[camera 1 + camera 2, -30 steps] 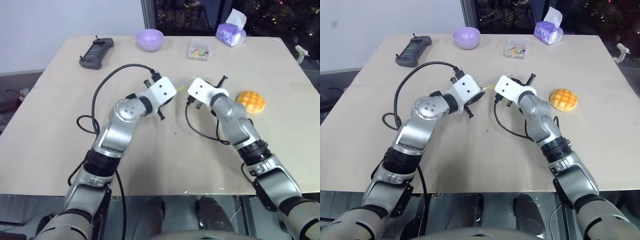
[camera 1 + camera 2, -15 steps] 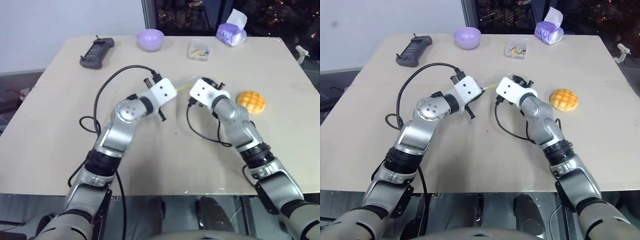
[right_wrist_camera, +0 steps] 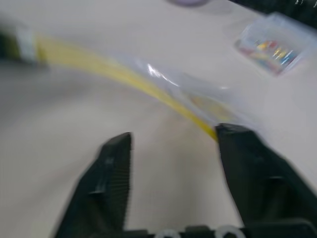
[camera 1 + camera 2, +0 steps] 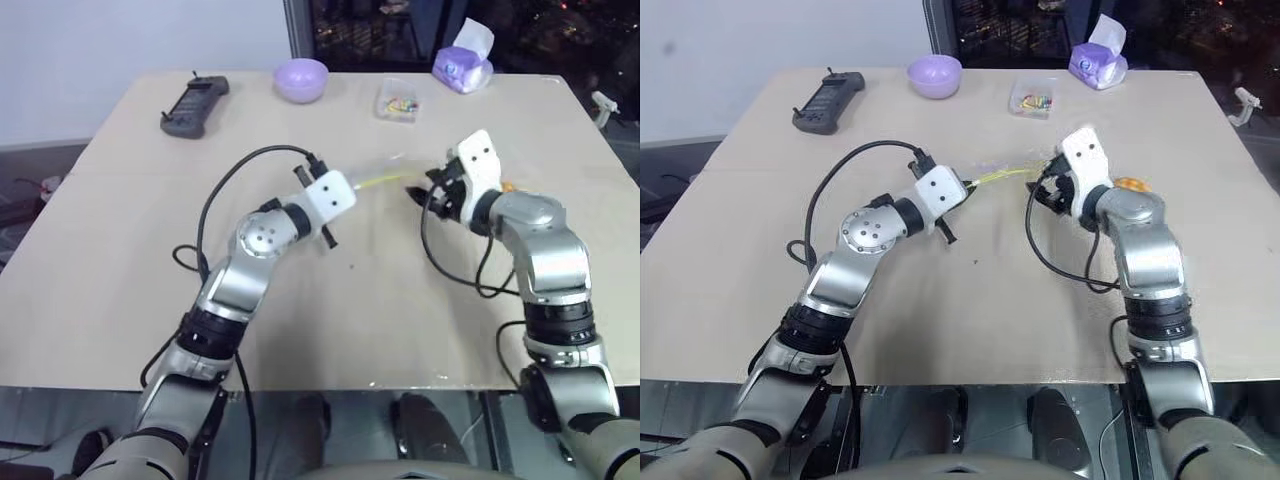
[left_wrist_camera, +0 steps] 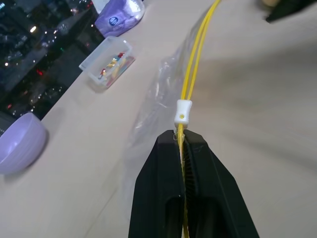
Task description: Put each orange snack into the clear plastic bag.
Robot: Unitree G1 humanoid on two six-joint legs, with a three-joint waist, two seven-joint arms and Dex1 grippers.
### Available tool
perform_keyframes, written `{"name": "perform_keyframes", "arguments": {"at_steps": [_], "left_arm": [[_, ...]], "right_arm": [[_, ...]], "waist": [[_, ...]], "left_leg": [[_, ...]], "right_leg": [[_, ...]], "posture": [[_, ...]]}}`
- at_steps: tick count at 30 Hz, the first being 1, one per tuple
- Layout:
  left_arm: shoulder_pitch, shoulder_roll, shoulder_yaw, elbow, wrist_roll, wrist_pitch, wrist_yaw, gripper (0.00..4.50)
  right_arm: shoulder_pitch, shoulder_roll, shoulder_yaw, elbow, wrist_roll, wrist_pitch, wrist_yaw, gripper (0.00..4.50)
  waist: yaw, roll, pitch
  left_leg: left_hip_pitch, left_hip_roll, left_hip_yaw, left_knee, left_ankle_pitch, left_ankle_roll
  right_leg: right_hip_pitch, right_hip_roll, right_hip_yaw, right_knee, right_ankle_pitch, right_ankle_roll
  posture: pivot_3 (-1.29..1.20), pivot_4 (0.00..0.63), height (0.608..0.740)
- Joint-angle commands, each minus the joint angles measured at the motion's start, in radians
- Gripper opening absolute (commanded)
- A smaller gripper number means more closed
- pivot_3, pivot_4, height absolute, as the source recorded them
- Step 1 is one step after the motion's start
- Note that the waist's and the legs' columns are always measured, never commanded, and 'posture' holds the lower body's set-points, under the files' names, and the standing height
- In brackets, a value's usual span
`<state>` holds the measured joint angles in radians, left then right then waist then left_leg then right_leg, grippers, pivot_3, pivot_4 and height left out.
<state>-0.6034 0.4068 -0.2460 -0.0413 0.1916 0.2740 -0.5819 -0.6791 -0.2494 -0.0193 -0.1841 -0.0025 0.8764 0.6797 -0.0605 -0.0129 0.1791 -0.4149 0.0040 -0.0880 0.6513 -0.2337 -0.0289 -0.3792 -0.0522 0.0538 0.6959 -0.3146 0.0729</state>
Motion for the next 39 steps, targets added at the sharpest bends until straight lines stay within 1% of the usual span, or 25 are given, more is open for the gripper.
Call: {"name": "perform_keyframes", "arguments": {"at_steps": [1, 3, 7, 16, 29, 39], "left_arm": [[0.001, -0.007, 0.014, 0.000, -0.011, -0.040, 0.014, 0.00], [0.003, -0.009, 0.012, 0.008, -0.007, -0.049, 0.014, 0.00], [0.007, -0.011, 0.012, 0.016, -0.006, -0.056, 0.014, 0.00], [0.009, -0.018, 0.009, 0.021, -0.004, -0.066, 0.021, 0.00], [0.016, -0.009, 0.007, 0.000, -0.004, -0.071, 0.001, 0.00], [0.019, -0.013, 0.009, -0.004, -0.006, -0.072, -0.004, 0.00]], "right_arm": [[-0.025, 0.036, -0.013, -0.080, 0.073, 0.057, -0.041, 0.79], [-0.027, 0.053, -0.002, -0.092, 0.094, 0.069, -0.063, 0.04], [-0.036, 0.074, 0.018, -0.099, 0.128, 0.069, -0.095, 0.04], [-0.041, 0.070, 0.044, -0.098, 0.194, 0.073, -0.140, 0.04], [-0.036, 0.068, 0.068, 0.000, 0.208, 0.002, -0.187, 0.04], [-0.033, 0.085, 0.052, 0.049, 0.232, -0.010, -0.219, 0.04]], "waist": [[0.002, 0.000, 0.000], [0.007, 0.000, 0.000], [0.017, 0.000, 0.000], [0.017, 0.000, 0.000], [0.016, 0.000, 0.000], [0.016, 0.000, 0.000]], "left_leg": [[0.000, 0.000, 0.000, 0.000, 0.000, 0.000], [0.000, -0.001, 0.000, 0.000, 0.000, 0.000], [0.000, -0.001, 0.000, 0.000, 0.000, 0.000], [0.000, -0.001, 0.000, 0.000, 0.000, 0.000], [0.000, -0.001, 0.000, 0.000, 0.000, 0.000], [0.000, -0.001, 0.000, 0.000, 0.000, 0.000]], "right_leg": [[0.000, 0.000, 0.000, 0.000, 0.000, 0.000], [0.000, -0.001, 0.000, 0.000, 0.000, 0.000], [0.000, 0.000, 0.000, 0.000, 0.000, 0.000], [0.000, 0.000, 0.000, 0.000, 0.000, 0.000], [0.000, 0.000, 0.000, 0.000, 0.000, 0.000], [0.000, 0.000, 0.000, 0.000, 0.000, 0.000]], "posture": [[0.00, 0.150, 0.740], [0.00, 0.150, 0.740], [0.00, 0.150, 0.740], [0.00, 0.150, 0.740], [0.00, 0.150, 0.740], [0.00, 0.150, 0.740]]}}
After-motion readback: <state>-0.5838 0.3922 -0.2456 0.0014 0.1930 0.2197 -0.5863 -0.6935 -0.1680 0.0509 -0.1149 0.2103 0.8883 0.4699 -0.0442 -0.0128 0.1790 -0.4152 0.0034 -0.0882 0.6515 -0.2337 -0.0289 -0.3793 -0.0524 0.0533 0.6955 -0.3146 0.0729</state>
